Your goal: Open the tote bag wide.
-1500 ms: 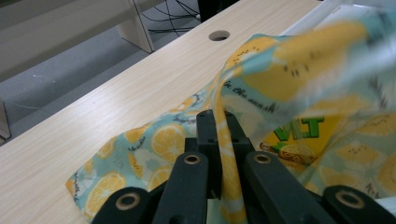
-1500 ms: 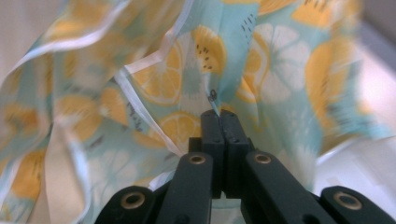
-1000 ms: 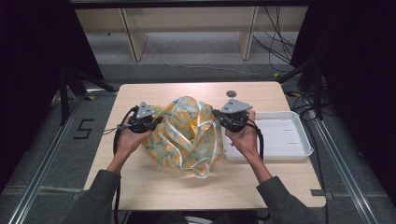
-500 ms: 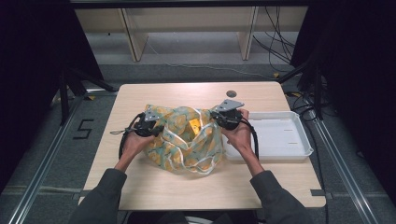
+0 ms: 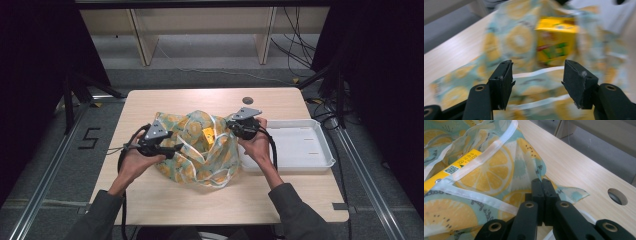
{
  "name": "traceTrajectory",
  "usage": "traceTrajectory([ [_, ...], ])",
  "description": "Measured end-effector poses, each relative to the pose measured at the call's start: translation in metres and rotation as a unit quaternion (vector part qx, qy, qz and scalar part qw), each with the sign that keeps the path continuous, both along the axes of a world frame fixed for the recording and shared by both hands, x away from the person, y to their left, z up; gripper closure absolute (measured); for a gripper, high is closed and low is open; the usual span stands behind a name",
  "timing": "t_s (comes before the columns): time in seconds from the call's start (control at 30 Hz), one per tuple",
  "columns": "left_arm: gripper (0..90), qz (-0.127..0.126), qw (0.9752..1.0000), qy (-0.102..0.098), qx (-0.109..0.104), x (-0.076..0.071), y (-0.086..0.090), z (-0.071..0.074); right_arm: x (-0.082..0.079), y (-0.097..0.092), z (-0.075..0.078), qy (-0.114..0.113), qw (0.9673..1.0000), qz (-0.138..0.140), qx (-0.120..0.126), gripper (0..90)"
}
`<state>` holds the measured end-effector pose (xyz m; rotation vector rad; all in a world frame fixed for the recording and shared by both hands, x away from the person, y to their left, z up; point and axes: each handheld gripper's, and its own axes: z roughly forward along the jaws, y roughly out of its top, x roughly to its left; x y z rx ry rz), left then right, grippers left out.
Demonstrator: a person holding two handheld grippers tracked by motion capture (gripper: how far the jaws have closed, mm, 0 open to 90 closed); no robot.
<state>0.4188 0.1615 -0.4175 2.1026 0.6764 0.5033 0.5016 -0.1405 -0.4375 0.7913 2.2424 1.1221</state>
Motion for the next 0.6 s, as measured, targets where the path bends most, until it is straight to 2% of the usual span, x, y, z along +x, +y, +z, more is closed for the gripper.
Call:
traceTrajectory([
  [0.03, 39.8, -0.012, 0.9999, 0.004, -0.004, -0.003, -0.005, -0.003, 0.000, 0.000, 0.001, 0.003, 1.0000, -0.004, 0.004, 90.0],
  [0.1, 37.3, -0.046, 0.9987, 0.022, 0.004, -0.008, -0.020, -0.010, -0.001, 0.000, 0.001, -0.003, 1.0000, 0.000, 0.002, 90.0],
  [0.13, 35.5, -0.055, 0.9982, 0.023, 0.011, -0.009, -0.026, -0.014, -0.001, 0.000, 0.001, -0.001, 1.0000, 0.001, 0.000, 90.0],
  [0.27, 33.9, -0.069, 0.9965, 0.034, 0.033, -0.010, -0.047, -0.029, -0.002, 0.001, 0.002, 0.003, 1.0000, 0.002, 0.003, 90.0],
  [0.33, 33.9, -0.065, 0.9963, 0.028, 0.049, -0.009, -0.058, -0.034, -0.002, 0.001, 0.002, 0.001, 1.0000, 0.007, -0.002, 90.0],
  [0.4, 34.0, -0.069, 0.9953, 0.024, 0.063, -0.007, -0.066, -0.038, -0.002, 0.001, 0.002, 0.008, 0.9999, 0.004, 0.005, 90.0],
  [0.43, 34.2, -0.072, 0.9953, 0.023, 0.060, -0.006, -0.070, -0.041, -0.002, 0.001, 0.002, 0.010, 0.9999, 0.005, 0.008, 90.0],
  [0.47, 37.7, -0.079, 0.9942, 0.015, 0.071, -0.006, -0.073, -0.042, -0.002, 0.001, 0.002, 0.006, 0.9999, 0.007, 0.003, 90.0],
  [0.53, 52.8, -0.089, 0.9924, 0.000, 0.085, -0.006, -0.077, -0.044, -0.003, -0.001, 0.004, 0.010, 0.9999, 0.011, 0.000, 90.0],
  [0.6, 70.2, -0.092, 0.9900, -0.020, 0.105, -0.004, -0.077, -0.044, -0.002, -0.001, 0.004, 0.003, 0.9999, 0.009, 0.008, 90.0],
])
